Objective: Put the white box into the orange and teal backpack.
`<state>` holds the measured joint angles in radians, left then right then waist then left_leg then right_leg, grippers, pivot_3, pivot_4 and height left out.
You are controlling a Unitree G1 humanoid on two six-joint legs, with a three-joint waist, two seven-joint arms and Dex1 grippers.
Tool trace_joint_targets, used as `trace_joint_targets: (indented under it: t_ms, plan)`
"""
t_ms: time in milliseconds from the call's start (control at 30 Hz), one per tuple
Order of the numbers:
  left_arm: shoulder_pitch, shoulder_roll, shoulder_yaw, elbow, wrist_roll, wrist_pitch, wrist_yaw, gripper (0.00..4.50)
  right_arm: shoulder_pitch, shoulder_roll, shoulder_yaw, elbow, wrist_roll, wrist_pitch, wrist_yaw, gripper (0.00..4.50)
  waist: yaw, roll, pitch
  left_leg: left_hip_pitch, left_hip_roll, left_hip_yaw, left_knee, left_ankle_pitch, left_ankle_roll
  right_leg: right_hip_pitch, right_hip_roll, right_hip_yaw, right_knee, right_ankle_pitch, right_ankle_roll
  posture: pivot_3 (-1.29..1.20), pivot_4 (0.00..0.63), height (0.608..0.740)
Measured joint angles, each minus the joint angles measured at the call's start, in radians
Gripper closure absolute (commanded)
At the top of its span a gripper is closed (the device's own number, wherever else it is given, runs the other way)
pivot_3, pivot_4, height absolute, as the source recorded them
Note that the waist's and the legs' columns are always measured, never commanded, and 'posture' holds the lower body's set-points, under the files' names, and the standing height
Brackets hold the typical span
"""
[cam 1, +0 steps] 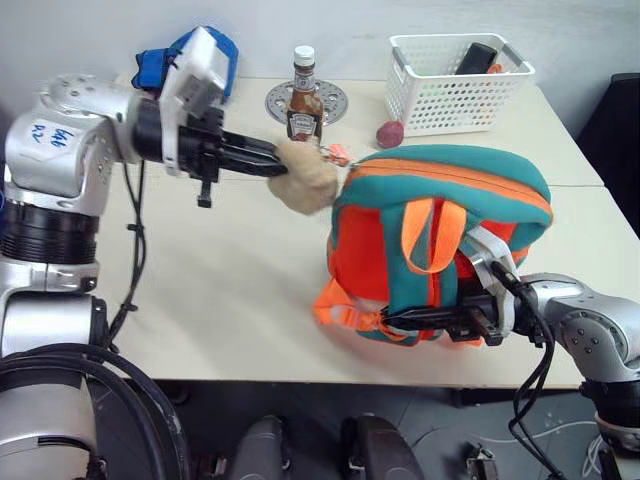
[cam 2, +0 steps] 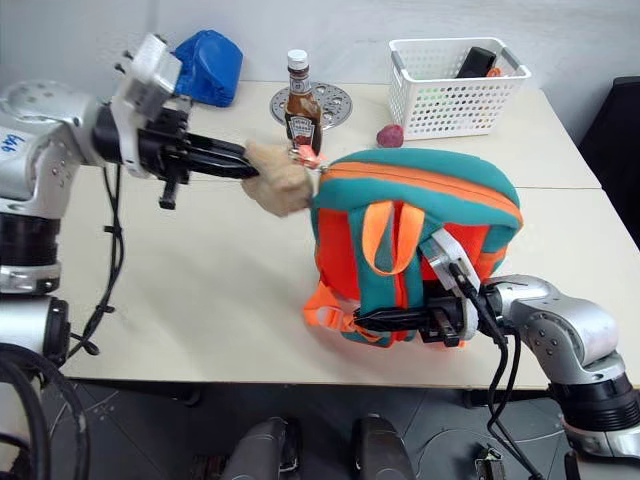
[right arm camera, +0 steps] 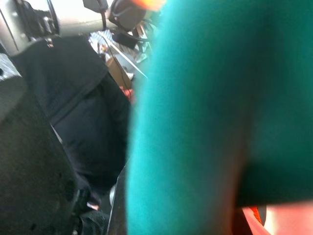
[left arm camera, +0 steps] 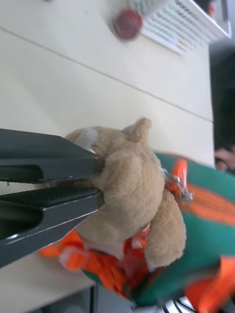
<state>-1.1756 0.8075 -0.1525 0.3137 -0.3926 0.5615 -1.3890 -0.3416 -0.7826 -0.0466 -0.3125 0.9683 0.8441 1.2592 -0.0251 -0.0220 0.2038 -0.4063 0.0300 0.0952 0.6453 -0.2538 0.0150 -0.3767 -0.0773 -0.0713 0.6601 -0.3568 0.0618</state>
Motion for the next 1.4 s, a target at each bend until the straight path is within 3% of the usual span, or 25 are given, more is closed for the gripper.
trace_joint_targets:
  t_ms: [167,400,633,833,1067,1200,1400]
  plan:
    - [0.062,-0.004,-0.016,0.003,0.036,-0.050,-0.027,4.48,0.017,0.000,-0.002,-0.035,0.032,0.014,0.001,4.50,-0.003,0.000,0.000,0.000,0.000,0.000,0.000,-0.001,0.002,0.000,0.000,0.000,0.000,0.000,0.000,0.00,0.150,0.740]
    - [0.282,-0.002,-0.084,-0.150,0.105,-0.132,-0.033,4.48,0.003,0.001,-0.004,-0.043,0.062,0.032,-0.023,4.50,0.000,0.000,0.000,0.000,0.000,0.000,0.001,-0.002,0.003,0.000,0.000,0.001,0.000,0.000,0.000,0.00,0.150,0.740]
    - [0.292,-0.042,-0.102,-0.088,0.233,-0.294,0.063,4.48,0.005,0.003,-0.004,-0.048,0.067,0.031,-0.032,4.50,0.001,0.000,0.000,0.000,0.000,0.000,0.001,-0.003,0.005,0.000,-0.001,0.000,0.000,0.000,0.000,0.00,0.150,0.740]
    - [0.267,-0.079,-0.087,-0.012,0.235,-0.273,0.073,4.48,0.017,0.007,-0.004,-0.054,0.075,0.029,-0.034,4.50,-0.002,0.000,0.000,0.000,0.000,0.000,0.000,-0.003,0.005,0.000,-0.001,0.000,0.000,0.000,0.000,0.00,0.150,0.740]
    - [0.219,-0.014,-0.023,-0.015,0.163,-0.181,-0.032,4.48,0.050,0.007,-0.006,-0.054,0.072,0.008,-0.029,4.50,-0.002,0.000,0.000,0.000,0.000,0.000,0.000,-0.003,0.005,0.000,-0.001,0.000,0.000,0.000,0.000,0.00,0.150,0.740]
    - [0.283,0.018,-0.039,-0.065,0.170,-0.206,-0.081,4.48,0.050,0.007,-0.006,-0.054,0.071,0.005,-0.030,4.50,-0.002,0.000,0.000,0.000,0.000,0.000,0.000,-0.003,0.005,0.000,-0.001,0.000,0.000,0.000,0.000,0.00,0.150,0.740]
    - [0.343,-0.078,-0.117,-0.088,0.249,-0.297,-0.021,4.48,0.049,0.009,-0.006,-0.054,0.058,-0.006,-0.036,4.50,0.003,0.000,0.000,0.000,0.000,-0.001,0.001,-0.003,0.006,0.000,-0.001,0.000,0.000,0.000,0.000,0.00,0.150,0.740]
